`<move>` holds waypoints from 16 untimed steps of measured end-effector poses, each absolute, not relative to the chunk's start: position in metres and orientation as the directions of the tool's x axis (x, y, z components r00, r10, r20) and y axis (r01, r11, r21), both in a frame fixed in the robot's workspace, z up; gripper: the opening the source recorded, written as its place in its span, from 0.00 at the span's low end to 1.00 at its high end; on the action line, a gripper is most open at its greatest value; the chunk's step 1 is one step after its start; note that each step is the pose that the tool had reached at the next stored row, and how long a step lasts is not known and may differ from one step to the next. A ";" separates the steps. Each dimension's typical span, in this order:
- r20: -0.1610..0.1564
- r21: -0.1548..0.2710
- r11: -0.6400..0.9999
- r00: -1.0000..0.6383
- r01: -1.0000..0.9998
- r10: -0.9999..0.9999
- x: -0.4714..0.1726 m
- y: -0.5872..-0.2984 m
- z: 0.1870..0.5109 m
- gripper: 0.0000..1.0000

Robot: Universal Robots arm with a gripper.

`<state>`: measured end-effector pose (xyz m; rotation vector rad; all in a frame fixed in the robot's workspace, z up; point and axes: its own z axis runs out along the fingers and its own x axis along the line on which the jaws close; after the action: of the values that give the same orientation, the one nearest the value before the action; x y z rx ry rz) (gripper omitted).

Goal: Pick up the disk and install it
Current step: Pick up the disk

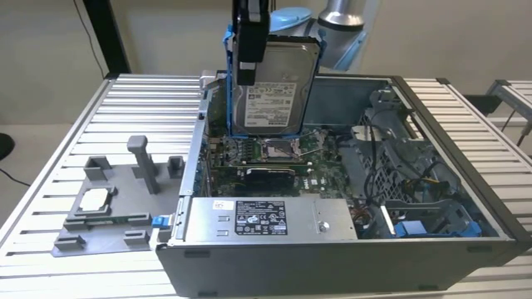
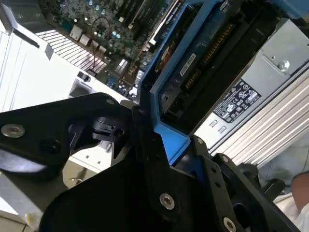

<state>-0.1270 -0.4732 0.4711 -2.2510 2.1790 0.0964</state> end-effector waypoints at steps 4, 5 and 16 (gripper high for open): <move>-0.049 0.035 -0.033 0.032 -0.999 -0.998 -0.122 -0.482 0.471 0.00; -0.049 0.035 -0.033 0.032 -0.999 -0.998 -0.120 -0.484 0.471 0.00; -0.049 0.035 -0.033 0.032 -0.999 -0.998 -0.106 -0.504 0.471 0.00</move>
<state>-0.1064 -0.5036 0.4710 -2.2496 2.1776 0.0929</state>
